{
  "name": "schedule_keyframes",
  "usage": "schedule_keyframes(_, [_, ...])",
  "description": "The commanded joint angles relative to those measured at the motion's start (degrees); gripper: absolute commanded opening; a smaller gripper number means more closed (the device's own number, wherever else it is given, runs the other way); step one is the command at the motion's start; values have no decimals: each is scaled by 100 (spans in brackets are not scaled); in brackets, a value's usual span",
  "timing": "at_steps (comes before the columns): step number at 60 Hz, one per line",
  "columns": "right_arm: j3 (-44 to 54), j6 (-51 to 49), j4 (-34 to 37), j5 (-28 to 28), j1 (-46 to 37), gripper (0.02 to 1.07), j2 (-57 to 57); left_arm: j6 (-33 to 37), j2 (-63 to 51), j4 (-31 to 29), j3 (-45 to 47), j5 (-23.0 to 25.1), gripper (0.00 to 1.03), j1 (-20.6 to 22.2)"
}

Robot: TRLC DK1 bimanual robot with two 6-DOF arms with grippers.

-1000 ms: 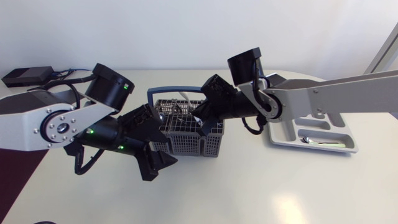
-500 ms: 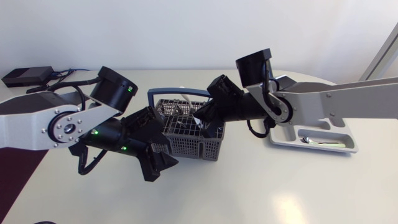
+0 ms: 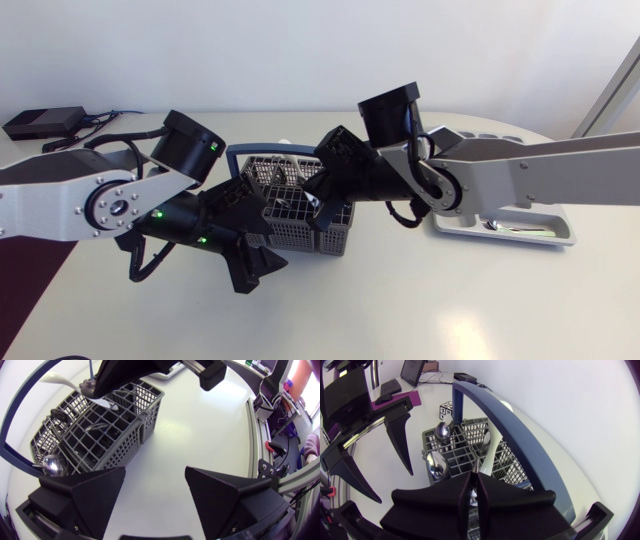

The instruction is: Transfer all utensils from the basket to the drawer tray.

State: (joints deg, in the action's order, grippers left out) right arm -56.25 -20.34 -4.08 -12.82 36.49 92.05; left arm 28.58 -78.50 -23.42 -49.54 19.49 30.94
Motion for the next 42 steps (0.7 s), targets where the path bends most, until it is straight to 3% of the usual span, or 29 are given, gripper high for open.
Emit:
schedule_keyframes(1, [-229, -366, 91, 368, 104, 7, 94, 69, -95, 30, -109, 64, 84, 35])
schedule_keyframes(13, [-545, -454, 434, 579, 209, 7, 182, 78, -104, 39, -179, 73, 84, -35])
schedule_keyframes(26, [-897, -682, 953, 1220, 438, 7, 419, 69, -166, 118, -188, 73, 84, -88])
schedule_keyframes(42, [-774, -506, 997, 544, 253, 7, 481, 78, -174, 118, -153, 73, 84, -141])
